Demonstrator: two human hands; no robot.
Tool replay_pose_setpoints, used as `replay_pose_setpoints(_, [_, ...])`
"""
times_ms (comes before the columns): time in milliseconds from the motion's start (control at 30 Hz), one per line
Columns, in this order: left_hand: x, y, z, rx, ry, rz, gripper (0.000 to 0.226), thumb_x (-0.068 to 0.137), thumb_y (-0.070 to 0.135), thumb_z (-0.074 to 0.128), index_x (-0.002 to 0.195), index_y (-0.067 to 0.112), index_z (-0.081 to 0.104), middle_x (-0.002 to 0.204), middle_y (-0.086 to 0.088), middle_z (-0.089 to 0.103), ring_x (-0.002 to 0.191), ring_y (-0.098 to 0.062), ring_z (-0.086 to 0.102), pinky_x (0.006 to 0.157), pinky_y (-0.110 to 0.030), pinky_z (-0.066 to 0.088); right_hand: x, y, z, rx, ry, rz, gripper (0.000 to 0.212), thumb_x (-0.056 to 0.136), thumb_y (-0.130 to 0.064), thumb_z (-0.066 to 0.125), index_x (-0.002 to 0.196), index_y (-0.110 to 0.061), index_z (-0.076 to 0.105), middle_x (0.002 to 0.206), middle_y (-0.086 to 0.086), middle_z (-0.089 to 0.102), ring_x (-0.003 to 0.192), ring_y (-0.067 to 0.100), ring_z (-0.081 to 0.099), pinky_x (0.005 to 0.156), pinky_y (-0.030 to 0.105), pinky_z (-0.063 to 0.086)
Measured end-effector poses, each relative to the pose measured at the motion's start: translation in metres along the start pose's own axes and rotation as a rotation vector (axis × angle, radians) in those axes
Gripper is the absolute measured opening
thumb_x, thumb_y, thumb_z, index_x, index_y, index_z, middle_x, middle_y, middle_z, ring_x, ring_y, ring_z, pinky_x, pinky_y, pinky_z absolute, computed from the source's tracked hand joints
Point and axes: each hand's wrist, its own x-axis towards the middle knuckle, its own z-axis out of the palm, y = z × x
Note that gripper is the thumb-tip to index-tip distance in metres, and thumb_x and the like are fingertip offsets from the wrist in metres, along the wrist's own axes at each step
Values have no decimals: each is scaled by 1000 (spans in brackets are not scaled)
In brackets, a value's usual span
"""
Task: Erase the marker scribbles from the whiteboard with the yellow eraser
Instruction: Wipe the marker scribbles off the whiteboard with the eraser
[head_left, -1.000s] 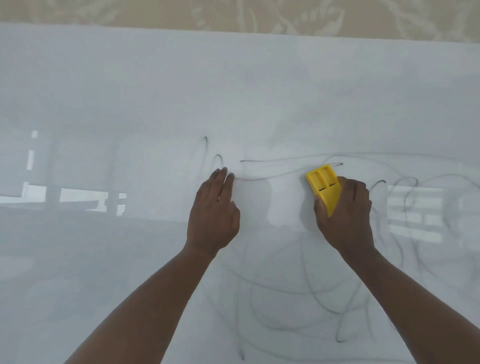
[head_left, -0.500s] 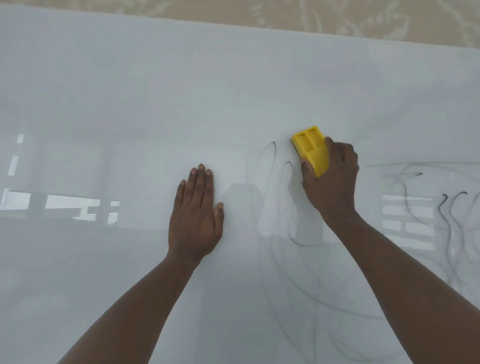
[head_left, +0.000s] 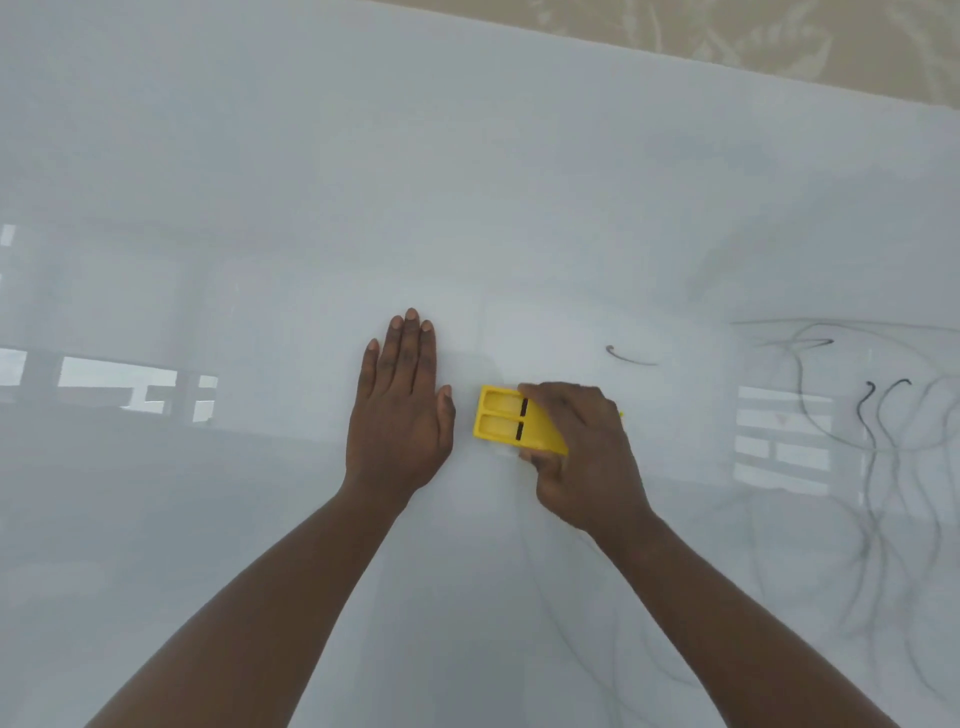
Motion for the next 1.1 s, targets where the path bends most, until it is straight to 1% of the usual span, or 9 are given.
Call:
replay_pose_setpoints(133, [-9, 21, 0, -28, -13, 13, 66, 98, 27, 33, 157, 1, 16, 167, -17, 13, 156, -27, 10, 128, -46, 15, -66, -4, 4, 35, -93, -37, 59, 73, -17, 69, 131, -16, 57, 121, -1, 60, 110, 21, 54, 96, 29, 38])
replay_pose_setpoints(233, [-17, 47, 3, -50, -44, 58, 67, 98, 27, 35, 157, 1, 15, 167, -16, 13, 156, -27, 10, 128, -46, 14, -117, -4, 4, 29, -206, -58, 64, 68, -14, 70, 130, -18, 56, 121, -3, 60, 110, 21, 55, 94, 34, 42])
replay_pose_setpoints(367, [-19, 63, 6, -34, -62, 118, 69, 98, 29, 35, 157, 1, 14, 167, -17, 13, 156, -28, 10, 128, -46, 13, -184, 1, -6, 54, -383, -86, 66, 66, -13, 72, 129, -22, 54, 124, -6, 57, 111, 17, 53, 98, 26, 38])
replay_pose_setpoints(500, [-19, 71, 9, -45, -72, 78, 69, 99, 32, 33, 157, 0, 13, 167, -18, 11, 156, -28, 8, 128, -47, 12, -265, 20, -31, -2, -606, -96, 63, 63, -21, 73, 124, -25, 57, 121, -9, 57, 111, 14, 52, 98, 26, 41])
replay_pose_setpoints(600, [-18, 75, 12, -35, -82, 94, 69, 99, 33, 32, 156, 0, 12, 167, -18, 10, 156, -29, 7, 128, -47, 12, -320, 43, -54, -48, -678, -106, 64, 62, -24, 75, 123, -27, 56, 121, -11, 56, 112, 12, 51, 98, 25, 42])
replay_pose_setpoints(767, [-20, 80, 22, 18, -47, 87, 70, 98, 35, 29, 157, 1, 8, 168, -17, 8, 157, -29, 6, 128, -48, 13, -342, 69, -55, -144, -584, -193, 58, 74, -30, 77, 127, -23, 53, 122, -6, 54, 111, 13, 54, 93, 31, 49])
replay_pose_setpoints(900, [-20, 81, 22, 13, -24, 81, 71, 97, 34, 32, 157, 2, 12, 167, -16, 11, 156, -29, 9, 127, -48, 14, -299, 68, -47, -173, -473, -244, 50, 86, -39, 66, 131, -19, 53, 125, -4, 54, 111, 16, 53, 97, 31, 42])
replay_pose_setpoints(1000, [-15, 83, 16, 4, 7, 78, 67, 95, 33, 39, 152, -1, 28, 163, -19, 27, 153, -33, 23, 125, -50, 20, -241, 61, -43, -142, -368, -224, 45, 93, -38, 58, 132, -15, 53, 123, 1, 59, 110, 20, 55, 94, 34, 44])
replay_pose_setpoints(1100, [0, 91, 9, -32, 110, 45, 48, 91, 27, 47, 131, 0, 53, 139, -20, 55, 131, -39, 50, 112, -47, 36, -169, 58, -41, -99, -250, -155, 49, 94, -39, 60, 136, -14, 51, 122, 3, 61, 110, 22, 57, 93, 33, 45])
